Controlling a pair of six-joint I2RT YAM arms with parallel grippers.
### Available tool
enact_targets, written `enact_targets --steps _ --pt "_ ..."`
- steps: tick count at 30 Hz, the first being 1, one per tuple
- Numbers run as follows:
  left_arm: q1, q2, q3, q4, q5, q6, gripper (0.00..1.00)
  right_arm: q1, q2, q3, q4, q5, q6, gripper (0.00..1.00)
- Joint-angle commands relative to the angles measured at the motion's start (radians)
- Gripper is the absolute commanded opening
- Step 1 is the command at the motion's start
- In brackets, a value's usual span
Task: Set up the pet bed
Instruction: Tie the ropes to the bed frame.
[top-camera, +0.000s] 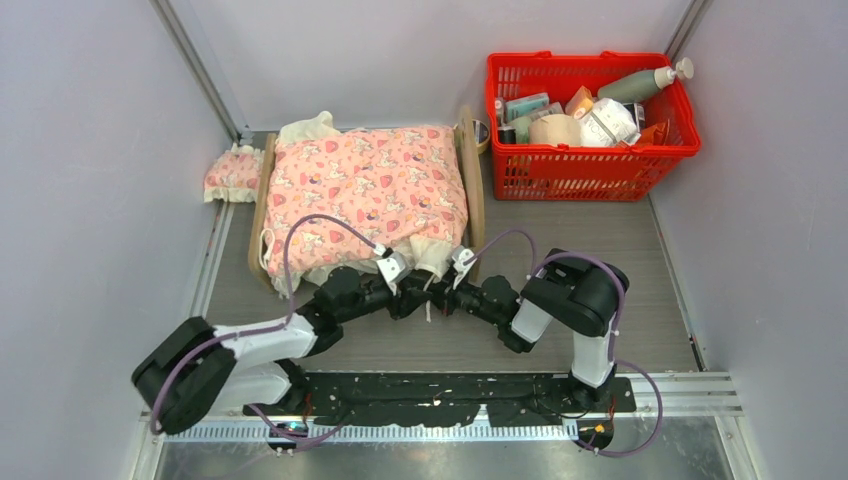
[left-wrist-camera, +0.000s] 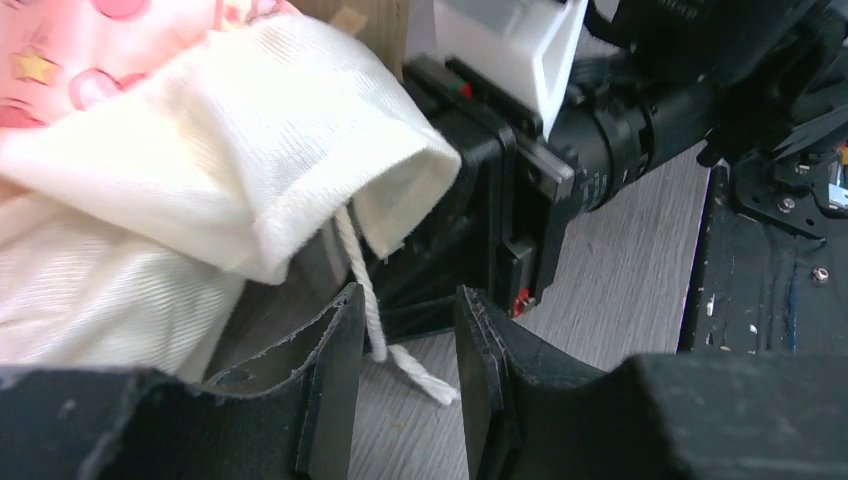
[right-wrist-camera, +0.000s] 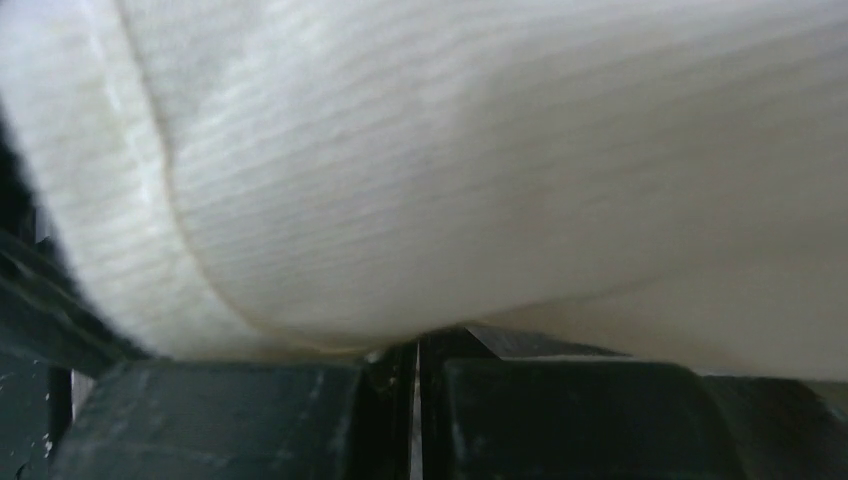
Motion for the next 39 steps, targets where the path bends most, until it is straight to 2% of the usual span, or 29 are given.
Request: enact_targets --steps 1,4,8,11,13,22,27,30,39 --pt "0.010 -0.168 0.000 -0.290 -0.064 0.062 0.42 0.008 0.016 0.004 0.139 -0.092 -0.039 0.05" --pt "0.030 -0.252 -0.012 -0.387 -0.125 0.069 0.41 0.005 0.008 0.006 0.139 -0.104 -0.046 0.05" --pt "0.060 -0.285 -0.013 -0.447 -0.172 0.166 0.40 -0.002 0.001 0.009 0.138 -0.138 -0.047 0.05" --pt "0.060 -0.275 -0.010 -0.433 -0.111 0.205 0.39 -0.005 -0.001 0.008 0.139 -0.140 -0.040 0.05" --pt "0.060 -0.251 -0.008 -0.427 -0.019 0.287 0.39 -0.008 -0.008 0.000 0.138 -0.131 -0.030 0.05" --pt "0.060 -0.186 0.066 -0.463 0.065 0.487 0.40 -0.034 -0.082 -0.008 0.139 -0.145 0.030 0.05" --pt "0.060 -0.132 0.101 -0.420 0.023 0.587 0.41 -0.048 -0.094 -0.008 0.139 -0.157 0.052 0.05" --pt "0.060 -0.077 0.154 -0.462 0.041 0.654 0.41 -0.053 -0.100 -0.011 0.139 -0.162 0.062 0.05" --pt "0.071 -0.016 0.196 -0.482 0.062 0.709 0.39 -0.064 -0.111 -0.022 0.139 -0.184 0.064 0.05"
